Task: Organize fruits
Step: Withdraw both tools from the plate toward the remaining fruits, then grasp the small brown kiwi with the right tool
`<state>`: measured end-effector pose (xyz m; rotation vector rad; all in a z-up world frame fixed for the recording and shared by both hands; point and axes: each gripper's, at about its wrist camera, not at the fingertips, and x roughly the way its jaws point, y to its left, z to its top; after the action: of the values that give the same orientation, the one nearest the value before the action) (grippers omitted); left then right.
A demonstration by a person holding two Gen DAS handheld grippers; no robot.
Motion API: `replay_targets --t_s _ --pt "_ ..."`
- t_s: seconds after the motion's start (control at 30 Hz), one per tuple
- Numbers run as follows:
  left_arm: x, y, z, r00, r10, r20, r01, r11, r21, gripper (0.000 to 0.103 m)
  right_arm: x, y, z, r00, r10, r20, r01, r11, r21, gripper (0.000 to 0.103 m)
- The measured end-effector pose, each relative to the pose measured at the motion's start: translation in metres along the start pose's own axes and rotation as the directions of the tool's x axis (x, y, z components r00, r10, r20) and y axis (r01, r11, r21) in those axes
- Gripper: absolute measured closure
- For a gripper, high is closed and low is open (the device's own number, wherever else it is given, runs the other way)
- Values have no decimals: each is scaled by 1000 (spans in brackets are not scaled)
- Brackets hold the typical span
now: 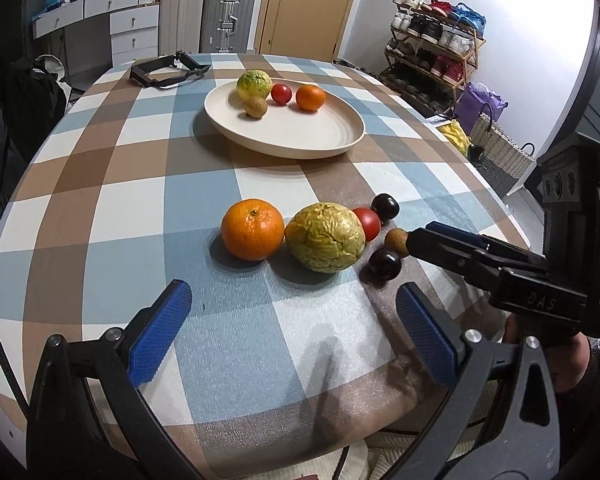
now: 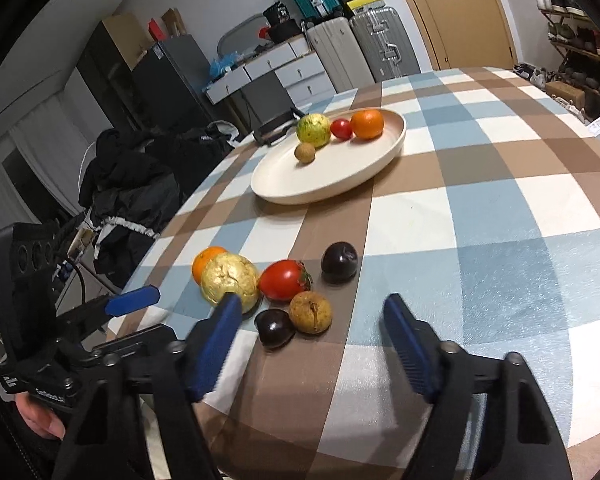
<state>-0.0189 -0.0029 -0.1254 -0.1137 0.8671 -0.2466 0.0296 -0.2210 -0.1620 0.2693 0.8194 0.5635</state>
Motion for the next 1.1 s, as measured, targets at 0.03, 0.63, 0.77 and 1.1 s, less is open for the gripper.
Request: replay_targets --t_s 0.03,0.63,0.77,1.1 --pt "1 1 0 1000 -2 -3 2 1000 -1 1 1 0 0 1000 1 -1 -1 1000 -2 33" --pt "1 3 7 1000 5 3 -5 1000 -8 1 13 -1 -3 998 45 -40 -45 999 4 82" --pt "-2 5 12 1000 11 14 -10 1000 -11 1 10 0 -4 998 49 -27 -49 999 -4 83" --pt "-6 -2 34 999 4 35 -4 1000 5 1 1 -7 -6 998 68 -6 -68 998 13 90"
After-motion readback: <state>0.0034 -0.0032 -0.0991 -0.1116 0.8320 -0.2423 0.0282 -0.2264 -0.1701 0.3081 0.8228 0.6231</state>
